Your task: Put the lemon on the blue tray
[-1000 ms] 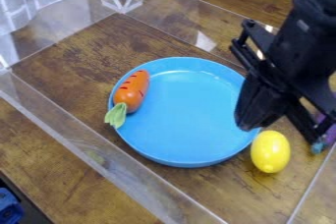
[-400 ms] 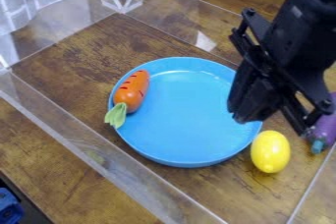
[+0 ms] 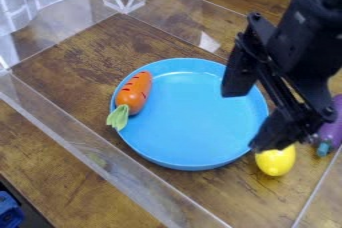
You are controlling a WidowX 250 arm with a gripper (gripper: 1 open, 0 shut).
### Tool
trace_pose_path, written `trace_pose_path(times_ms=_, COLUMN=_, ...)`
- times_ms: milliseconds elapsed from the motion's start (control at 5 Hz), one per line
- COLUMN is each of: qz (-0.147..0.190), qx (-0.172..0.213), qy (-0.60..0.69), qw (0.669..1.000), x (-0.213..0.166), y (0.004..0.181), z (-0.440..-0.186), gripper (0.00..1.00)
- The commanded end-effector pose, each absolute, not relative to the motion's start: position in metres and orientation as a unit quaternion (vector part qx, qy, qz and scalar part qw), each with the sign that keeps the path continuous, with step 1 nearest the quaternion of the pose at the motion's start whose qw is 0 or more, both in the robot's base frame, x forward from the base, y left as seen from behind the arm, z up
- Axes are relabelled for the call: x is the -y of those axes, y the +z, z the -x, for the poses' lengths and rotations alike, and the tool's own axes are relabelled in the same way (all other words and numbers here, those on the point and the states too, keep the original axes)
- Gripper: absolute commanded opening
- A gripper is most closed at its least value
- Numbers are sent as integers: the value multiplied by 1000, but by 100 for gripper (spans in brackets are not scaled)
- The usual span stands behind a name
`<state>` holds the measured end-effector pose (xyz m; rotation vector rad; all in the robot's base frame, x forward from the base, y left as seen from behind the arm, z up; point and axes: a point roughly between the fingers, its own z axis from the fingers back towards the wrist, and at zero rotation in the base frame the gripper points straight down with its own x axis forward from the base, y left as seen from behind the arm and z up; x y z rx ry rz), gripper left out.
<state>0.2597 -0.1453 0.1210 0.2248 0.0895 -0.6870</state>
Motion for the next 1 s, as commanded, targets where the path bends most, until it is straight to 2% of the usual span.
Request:
trace_pose_path(times_ms=0, qz=-100, qx=-1, qy=-369, qw=924, x=149, y=118, z=-267, gripper=100)
trace_pose_path(times_ms=400, qz=-93, qx=-6, qy=-394, qw=914, x=149, y=78, z=-279, gripper=100)
trace_pose_path(times_ms=800, qz=-92, qx=-22, qy=-398, qw=912, x=141, y=51, z=-289, gripper=100)
